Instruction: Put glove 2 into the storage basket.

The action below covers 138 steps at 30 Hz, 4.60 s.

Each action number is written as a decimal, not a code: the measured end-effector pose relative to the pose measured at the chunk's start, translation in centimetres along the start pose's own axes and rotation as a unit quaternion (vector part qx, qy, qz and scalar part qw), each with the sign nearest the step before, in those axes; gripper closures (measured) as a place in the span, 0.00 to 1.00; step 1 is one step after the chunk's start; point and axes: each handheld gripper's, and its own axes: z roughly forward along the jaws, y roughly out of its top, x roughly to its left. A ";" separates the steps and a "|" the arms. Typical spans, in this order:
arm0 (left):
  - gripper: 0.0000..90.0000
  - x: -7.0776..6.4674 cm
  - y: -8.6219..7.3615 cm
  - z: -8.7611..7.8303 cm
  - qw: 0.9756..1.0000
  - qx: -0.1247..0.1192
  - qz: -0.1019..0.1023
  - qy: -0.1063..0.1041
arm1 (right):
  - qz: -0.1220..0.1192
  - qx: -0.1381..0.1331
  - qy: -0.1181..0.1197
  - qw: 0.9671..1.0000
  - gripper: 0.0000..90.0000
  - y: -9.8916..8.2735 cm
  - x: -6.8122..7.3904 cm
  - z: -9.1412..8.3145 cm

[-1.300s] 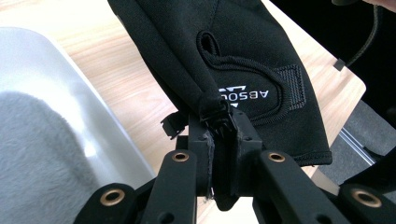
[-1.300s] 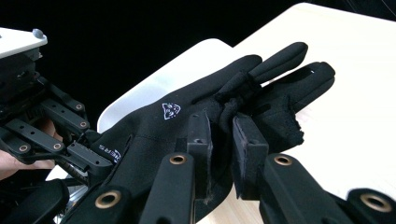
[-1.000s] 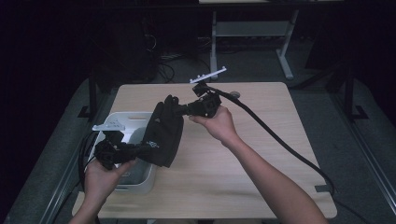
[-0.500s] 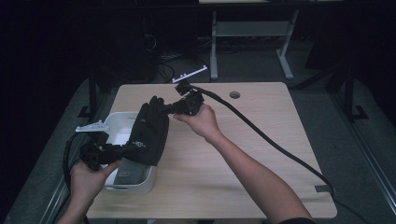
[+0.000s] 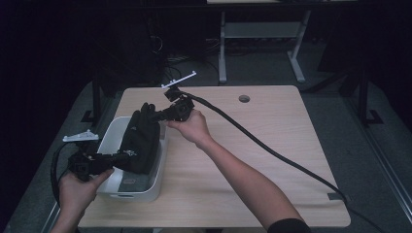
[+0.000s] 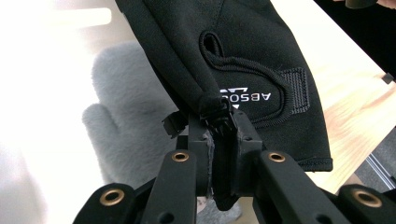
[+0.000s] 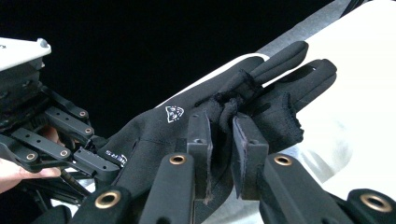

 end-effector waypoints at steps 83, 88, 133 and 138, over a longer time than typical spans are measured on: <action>0.54 2.0 -1.3 -1.0 0.999 0.002 -0.042 0.010 | 0.032 0.022 0.014 0.999 0.51 -2.5 -2.6 1.8; 0.53 1.4 -0.7 -0.8 0.999 0.000 -0.036 0.003 | 0.022 0.018 -0.001 1.000 0.50 -2.4 -2.3 0.2; 0.41 -2.0 1.8 1.6 1.000 -0.006 -0.005 -0.028 | 0.048 -0.015 -0.034 0.998 0.44 -4.7 -3.4 -7.2; 0.40 -2.7 2.2 2.2 0.999 -0.004 0.002 -0.032 | 0.051 -0.029 -0.036 0.998 0.43 -5.2 -3.5 -8.4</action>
